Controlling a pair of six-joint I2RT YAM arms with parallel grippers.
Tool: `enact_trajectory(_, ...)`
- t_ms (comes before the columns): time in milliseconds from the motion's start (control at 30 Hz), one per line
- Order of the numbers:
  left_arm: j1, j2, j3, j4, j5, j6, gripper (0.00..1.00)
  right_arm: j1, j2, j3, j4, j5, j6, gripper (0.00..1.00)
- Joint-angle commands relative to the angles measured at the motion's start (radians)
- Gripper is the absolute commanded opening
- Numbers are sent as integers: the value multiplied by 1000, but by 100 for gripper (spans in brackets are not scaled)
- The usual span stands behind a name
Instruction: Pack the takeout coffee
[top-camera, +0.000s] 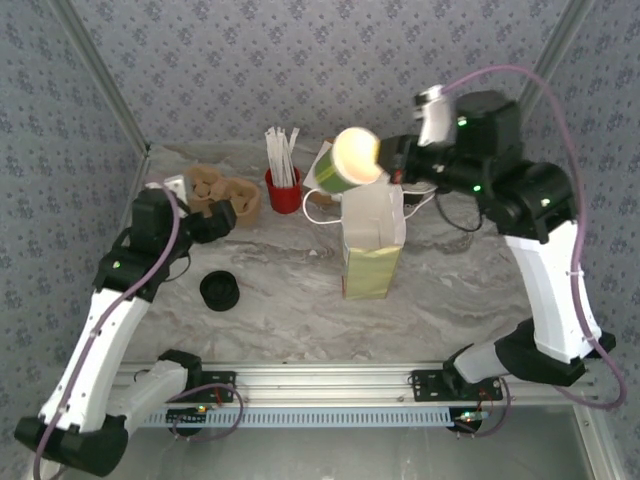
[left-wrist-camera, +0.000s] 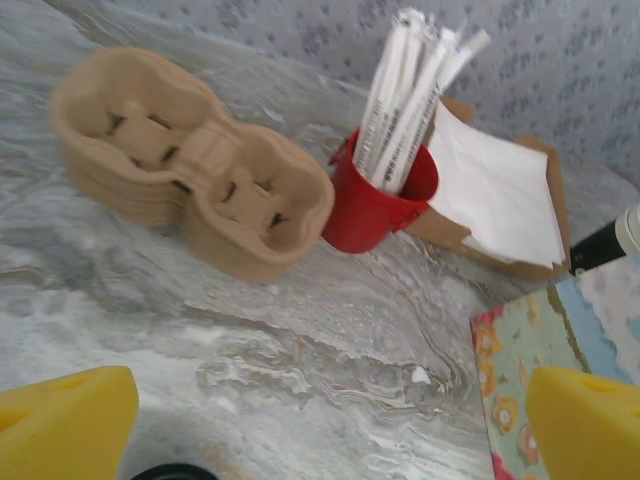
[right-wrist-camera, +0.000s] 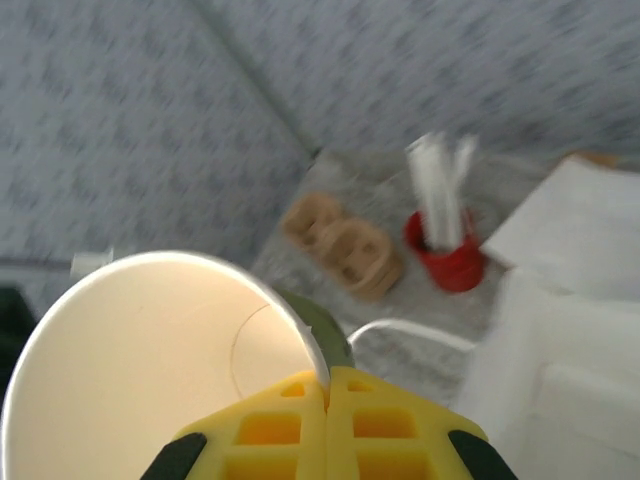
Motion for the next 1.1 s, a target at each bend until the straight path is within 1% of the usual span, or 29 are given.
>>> enact_trajectory(0, 48, -11, 38, -114, -8, 3, 99, 155, 25, -34, 72, 86, -4, 0)
enact_trajectory(100, 83, -22, 48, -140, -5, 8, 99, 268, 79, -73, 122, 131, -2, 0)
enact_trajectory(200, 115, -31, 64, -168, -5, 14, 99, 358, 156, -81, 132, 174, -1, 0)
enact_trajectory(300, 154, -48, 79, -195, -5, 18, 99, 410, 221, -106, 154, 206, 8, 0)
enact_trajectory(400, 192, -72, 84, -214, -8, 31, 99, 422, 269, -164, 194, 211, 36, 0)
enact_trajectory(567, 245, -96, 97, -240, -5, 46, 99, 423, 338, -259, 250, 265, 65, 0)
enact_trajectory(667, 255, -103, 96, -235, 6, 49, 99, 423, 394, -294, 269, 302, 81, 0)
enact_trajectory(833, 257, -104, 73, -219, 30, 43, 99, 424, 507, -311, 288, 328, 107, 0)
enact_trajectory(900, 259, -106, 58, -206, 47, 40, 99, 422, 532, -326, 304, 346, 107, 0)
enact_trajectory(1067, 260, -104, 36, -194, 57, 39, 99, 400, 568, -376, 351, 339, 123, 0)
